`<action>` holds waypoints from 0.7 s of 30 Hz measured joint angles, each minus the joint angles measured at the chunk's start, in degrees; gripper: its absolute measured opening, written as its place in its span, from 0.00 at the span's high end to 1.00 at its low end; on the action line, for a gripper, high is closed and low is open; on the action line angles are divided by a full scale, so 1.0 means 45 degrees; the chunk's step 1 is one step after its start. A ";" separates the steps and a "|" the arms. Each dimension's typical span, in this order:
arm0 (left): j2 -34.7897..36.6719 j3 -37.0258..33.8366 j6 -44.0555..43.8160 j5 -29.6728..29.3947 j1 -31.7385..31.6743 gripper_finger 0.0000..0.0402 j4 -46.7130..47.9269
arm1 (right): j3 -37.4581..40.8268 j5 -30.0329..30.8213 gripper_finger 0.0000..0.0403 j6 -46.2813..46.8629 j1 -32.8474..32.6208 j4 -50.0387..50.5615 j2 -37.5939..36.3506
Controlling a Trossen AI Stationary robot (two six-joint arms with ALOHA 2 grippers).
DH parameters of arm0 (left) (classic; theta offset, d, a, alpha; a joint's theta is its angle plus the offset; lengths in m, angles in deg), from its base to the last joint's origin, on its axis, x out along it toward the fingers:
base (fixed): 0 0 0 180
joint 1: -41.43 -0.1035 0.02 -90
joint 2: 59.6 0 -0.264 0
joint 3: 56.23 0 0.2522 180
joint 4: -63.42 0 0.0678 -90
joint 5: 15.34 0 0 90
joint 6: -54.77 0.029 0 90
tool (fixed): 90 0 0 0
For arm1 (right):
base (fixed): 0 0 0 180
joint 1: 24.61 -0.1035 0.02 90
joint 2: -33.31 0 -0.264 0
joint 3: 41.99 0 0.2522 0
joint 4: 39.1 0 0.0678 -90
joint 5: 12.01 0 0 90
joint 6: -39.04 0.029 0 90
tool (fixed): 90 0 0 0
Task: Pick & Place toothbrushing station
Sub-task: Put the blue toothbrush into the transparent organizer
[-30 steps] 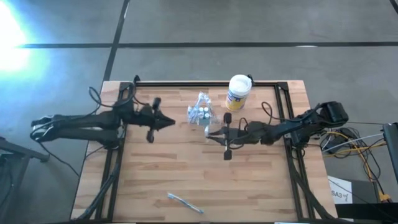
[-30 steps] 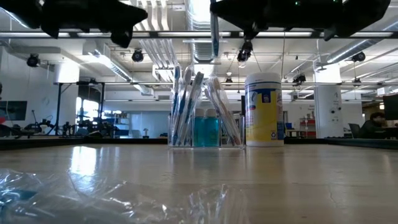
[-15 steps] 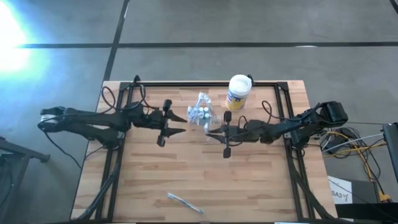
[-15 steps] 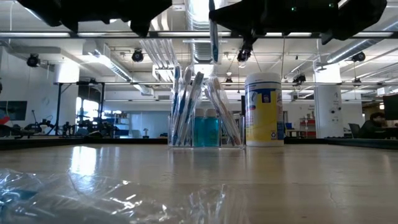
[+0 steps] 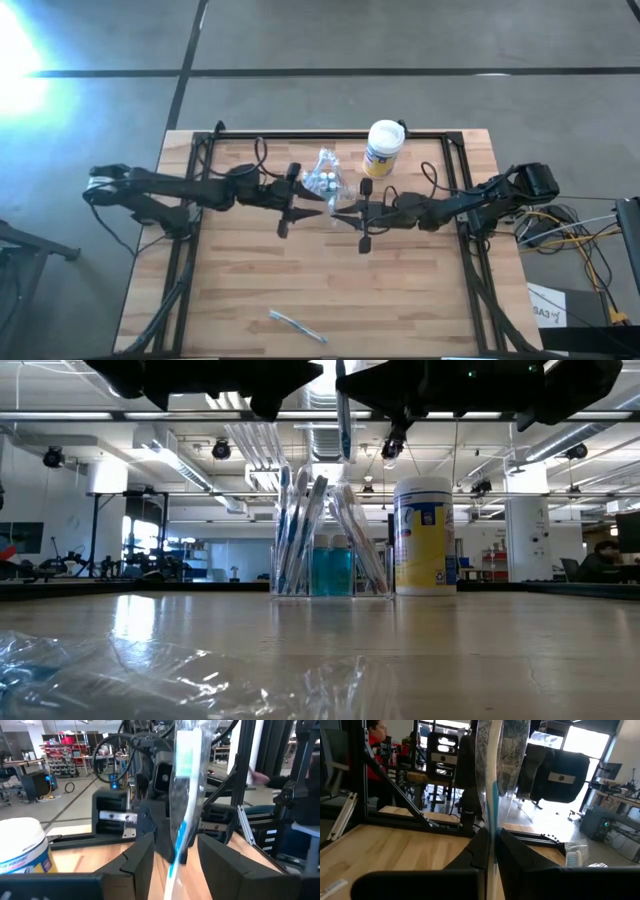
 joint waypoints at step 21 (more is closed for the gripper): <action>-0.1563 0.1511 0.0534 0.0375 0.0222 0.62 -0.0035 | 0.0010 0.0047 0.96 0.0196 0.0117 -0.0015 0.0000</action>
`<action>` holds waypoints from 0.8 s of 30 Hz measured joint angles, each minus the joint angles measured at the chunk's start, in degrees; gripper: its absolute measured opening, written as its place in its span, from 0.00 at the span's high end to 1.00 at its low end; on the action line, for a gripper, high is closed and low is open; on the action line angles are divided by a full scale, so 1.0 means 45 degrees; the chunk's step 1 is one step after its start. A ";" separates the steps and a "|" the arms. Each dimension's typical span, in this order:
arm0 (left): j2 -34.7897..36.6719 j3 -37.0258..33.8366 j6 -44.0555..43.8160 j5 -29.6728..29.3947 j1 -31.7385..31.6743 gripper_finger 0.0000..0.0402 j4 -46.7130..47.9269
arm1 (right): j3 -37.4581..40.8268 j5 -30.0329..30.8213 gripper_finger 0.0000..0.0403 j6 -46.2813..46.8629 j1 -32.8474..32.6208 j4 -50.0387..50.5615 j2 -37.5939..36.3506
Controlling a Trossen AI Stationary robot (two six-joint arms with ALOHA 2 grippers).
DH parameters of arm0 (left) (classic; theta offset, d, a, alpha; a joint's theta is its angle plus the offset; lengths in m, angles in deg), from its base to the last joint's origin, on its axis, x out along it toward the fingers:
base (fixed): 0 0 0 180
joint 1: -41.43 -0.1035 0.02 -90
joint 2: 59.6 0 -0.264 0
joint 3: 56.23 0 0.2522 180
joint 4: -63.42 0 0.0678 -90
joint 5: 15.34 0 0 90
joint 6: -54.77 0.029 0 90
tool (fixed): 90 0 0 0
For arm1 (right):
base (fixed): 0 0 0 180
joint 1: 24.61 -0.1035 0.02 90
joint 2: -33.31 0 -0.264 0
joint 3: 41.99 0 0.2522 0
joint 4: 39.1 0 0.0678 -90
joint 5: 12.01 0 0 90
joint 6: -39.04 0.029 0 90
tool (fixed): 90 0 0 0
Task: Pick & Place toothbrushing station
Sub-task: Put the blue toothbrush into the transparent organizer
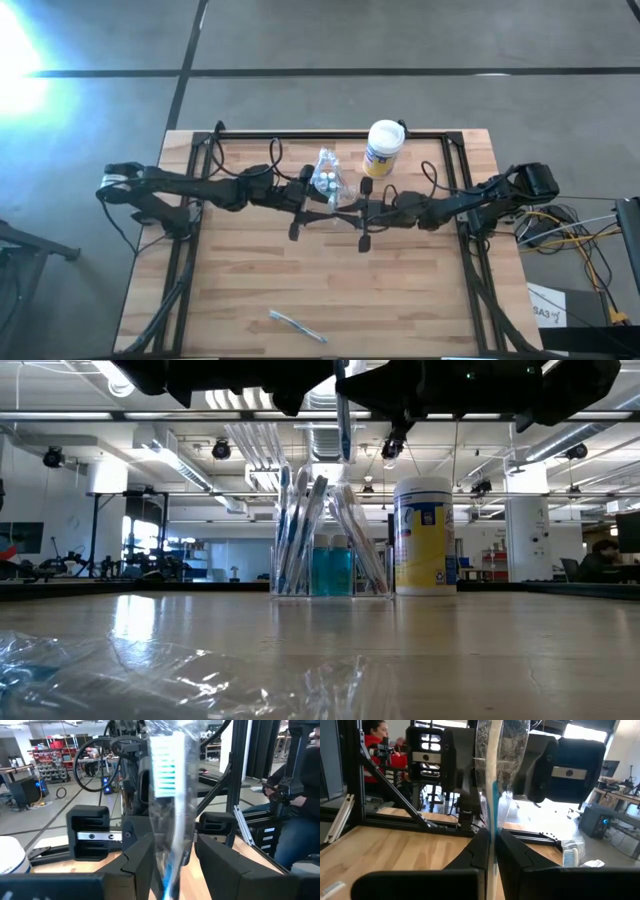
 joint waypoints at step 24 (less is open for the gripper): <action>-0.0214 0.0089 0.0568 -0.0098 0.0094 0.94 0.0199 | 0.0010 -0.0045 0.85 0.0547 0.0044 -0.0010 0.0007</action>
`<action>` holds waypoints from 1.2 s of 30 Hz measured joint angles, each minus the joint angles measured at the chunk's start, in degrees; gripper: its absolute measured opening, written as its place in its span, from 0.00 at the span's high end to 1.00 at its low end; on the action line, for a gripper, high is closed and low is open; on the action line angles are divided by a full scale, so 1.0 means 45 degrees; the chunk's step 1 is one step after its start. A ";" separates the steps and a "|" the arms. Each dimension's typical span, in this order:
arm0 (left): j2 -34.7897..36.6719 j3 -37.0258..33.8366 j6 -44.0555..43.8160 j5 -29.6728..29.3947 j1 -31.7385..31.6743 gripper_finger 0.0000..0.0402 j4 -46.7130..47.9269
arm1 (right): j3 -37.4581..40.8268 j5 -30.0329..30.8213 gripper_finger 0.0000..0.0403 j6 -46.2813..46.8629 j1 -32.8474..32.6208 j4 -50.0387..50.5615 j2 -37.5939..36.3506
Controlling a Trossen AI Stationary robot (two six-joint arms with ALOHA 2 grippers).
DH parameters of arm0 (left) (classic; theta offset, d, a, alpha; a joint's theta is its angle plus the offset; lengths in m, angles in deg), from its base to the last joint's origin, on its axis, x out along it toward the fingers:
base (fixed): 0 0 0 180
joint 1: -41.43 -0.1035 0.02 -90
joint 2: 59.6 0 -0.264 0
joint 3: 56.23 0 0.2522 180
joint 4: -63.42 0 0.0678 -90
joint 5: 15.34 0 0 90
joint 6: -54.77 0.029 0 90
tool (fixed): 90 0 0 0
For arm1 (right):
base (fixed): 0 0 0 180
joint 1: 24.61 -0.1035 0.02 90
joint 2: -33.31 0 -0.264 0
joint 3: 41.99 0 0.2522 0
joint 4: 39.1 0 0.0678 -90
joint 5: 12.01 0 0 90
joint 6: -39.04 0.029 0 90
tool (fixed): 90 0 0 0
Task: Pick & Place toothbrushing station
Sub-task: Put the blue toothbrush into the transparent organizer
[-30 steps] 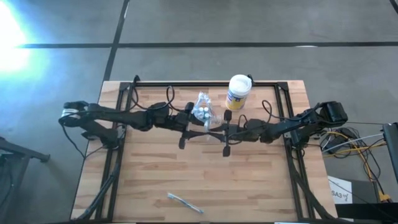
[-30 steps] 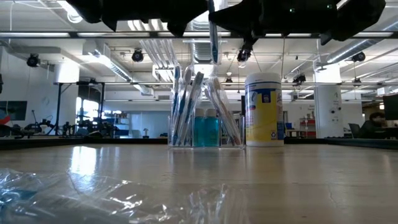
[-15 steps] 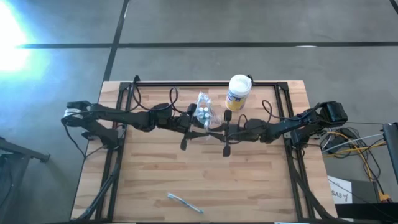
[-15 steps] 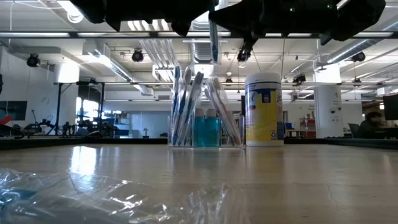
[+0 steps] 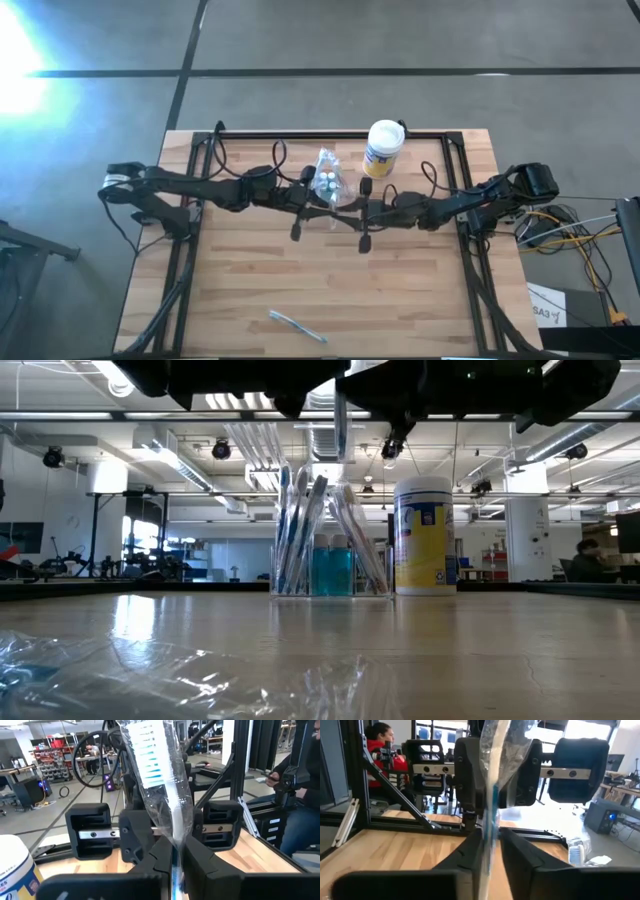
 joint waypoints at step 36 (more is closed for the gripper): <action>1.3359 -0.7304 -0.1292 -0.2611 -0.0029 0.94 0.4802 | 0.3790 -0.1129 0.97 0.0277 -0.0359 0.1306 -0.5797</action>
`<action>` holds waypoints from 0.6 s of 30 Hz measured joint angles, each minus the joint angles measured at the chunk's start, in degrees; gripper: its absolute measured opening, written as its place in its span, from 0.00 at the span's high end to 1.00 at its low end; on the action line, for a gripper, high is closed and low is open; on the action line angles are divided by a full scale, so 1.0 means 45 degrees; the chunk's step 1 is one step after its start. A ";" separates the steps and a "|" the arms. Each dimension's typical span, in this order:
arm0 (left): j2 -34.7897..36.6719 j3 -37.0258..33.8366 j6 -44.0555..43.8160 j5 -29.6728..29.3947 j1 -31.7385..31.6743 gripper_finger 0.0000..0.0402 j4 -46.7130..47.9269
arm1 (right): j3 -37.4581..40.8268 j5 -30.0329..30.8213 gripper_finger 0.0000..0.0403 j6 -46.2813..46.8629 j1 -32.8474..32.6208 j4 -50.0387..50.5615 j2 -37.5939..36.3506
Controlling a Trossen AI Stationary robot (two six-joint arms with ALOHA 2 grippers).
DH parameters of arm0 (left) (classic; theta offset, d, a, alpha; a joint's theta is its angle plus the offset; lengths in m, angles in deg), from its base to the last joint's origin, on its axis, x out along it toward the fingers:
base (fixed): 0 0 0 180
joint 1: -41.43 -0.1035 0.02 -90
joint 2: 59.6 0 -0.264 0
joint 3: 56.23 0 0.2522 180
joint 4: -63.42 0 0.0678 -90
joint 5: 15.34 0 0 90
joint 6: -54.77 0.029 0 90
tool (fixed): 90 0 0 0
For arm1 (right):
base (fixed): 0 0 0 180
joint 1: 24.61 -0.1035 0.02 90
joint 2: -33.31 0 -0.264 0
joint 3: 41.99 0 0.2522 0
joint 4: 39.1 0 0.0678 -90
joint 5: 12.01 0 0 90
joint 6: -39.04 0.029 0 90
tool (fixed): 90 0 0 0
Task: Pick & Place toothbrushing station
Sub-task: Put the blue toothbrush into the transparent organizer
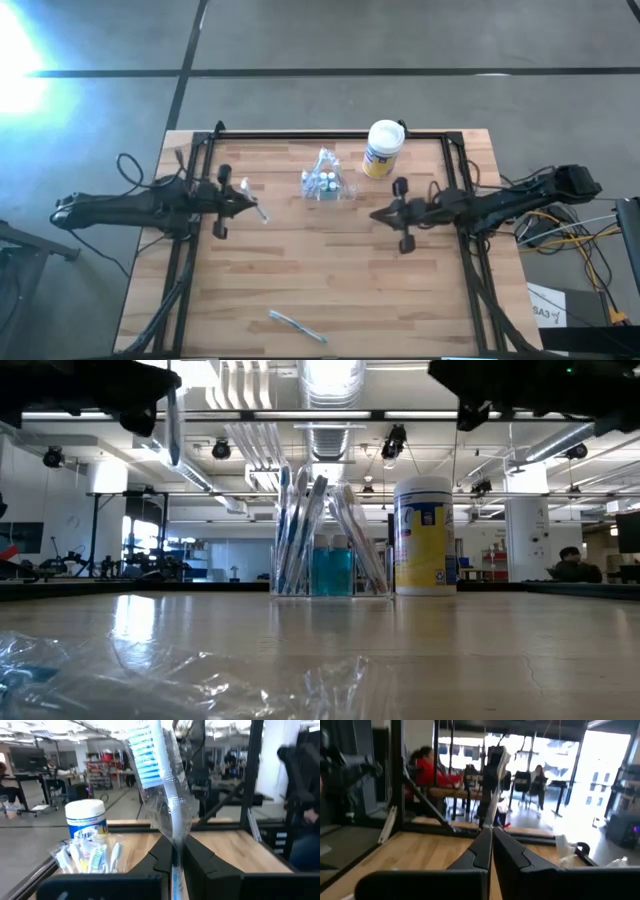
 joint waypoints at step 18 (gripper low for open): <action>0.3568 -0.1409 -0.0208 -0.0993 -0.0005 0.94 0.1369 | 0.3996 0.1164 0.98 0.0650 0.0000 -0.2171 -0.4617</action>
